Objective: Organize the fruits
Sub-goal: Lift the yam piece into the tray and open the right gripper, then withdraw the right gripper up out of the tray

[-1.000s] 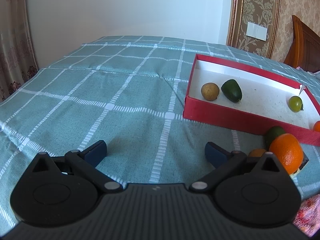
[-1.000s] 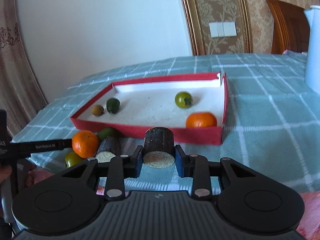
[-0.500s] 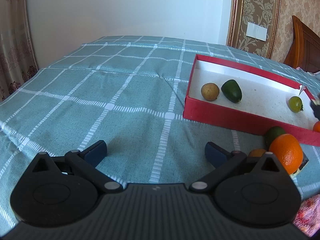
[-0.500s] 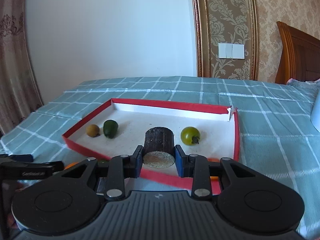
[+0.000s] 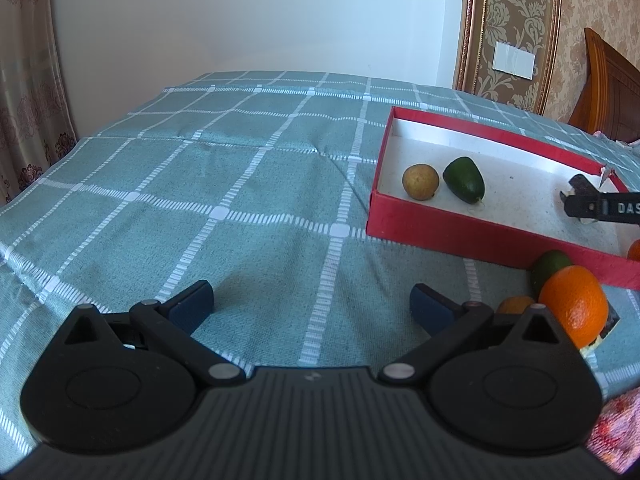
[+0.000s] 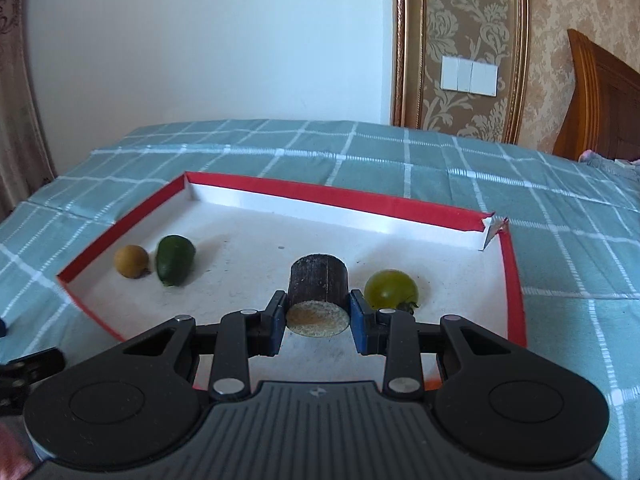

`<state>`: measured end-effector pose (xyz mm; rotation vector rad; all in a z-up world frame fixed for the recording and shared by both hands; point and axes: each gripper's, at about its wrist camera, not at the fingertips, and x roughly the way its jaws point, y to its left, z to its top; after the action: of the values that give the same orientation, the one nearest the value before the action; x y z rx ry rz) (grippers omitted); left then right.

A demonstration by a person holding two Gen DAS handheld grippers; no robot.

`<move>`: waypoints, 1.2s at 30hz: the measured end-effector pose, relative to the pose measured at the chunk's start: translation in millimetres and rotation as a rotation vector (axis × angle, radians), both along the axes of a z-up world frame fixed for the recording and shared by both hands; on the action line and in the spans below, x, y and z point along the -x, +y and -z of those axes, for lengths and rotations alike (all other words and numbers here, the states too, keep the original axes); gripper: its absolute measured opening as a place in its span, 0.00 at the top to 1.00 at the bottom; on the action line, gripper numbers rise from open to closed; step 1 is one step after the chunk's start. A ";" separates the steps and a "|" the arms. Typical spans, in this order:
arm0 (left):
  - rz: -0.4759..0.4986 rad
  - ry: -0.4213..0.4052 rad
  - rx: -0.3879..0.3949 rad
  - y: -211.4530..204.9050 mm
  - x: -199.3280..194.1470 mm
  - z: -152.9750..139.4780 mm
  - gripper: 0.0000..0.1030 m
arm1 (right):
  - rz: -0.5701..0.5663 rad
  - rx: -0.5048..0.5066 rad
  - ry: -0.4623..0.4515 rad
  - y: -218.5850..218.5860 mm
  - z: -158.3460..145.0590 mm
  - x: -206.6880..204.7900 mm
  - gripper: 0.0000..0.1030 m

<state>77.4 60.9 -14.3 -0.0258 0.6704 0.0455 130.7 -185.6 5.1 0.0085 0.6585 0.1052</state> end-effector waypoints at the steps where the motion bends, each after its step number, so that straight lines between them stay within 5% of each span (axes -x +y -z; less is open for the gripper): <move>1: 0.000 0.000 -0.002 -0.1 -0.1 0.1 0.00 | 0.001 0.000 0.004 -0.2 1.4 -2.4 0.69; 27: -0.001 0.001 -0.004 -0.1 -0.3 0.6 0.00 | 0.018 -0.018 0.032 -3.5 11.5 -12.9 0.69; 29: -0.001 0.001 -0.004 -0.4 -0.3 0.6 0.00 | 0.015 -0.018 0.032 -3.3 11.5 -12.2 0.66; 33: -0.001 0.001 -0.004 -0.4 -0.3 0.7 0.00 | 0.011 -0.020 0.034 -2.4 11.6 -8.2 0.45; 36: -0.001 0.001 -0.004 -0.4 -0.3 0.7 0.00 | 0.012 -0.005 0.030 -1.3 11.3 -5.3 0.44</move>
<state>77.7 60.5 -15.0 -0.0219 0.6716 0.0476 136.0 -186.9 -6.1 0.0192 0.6886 0.0949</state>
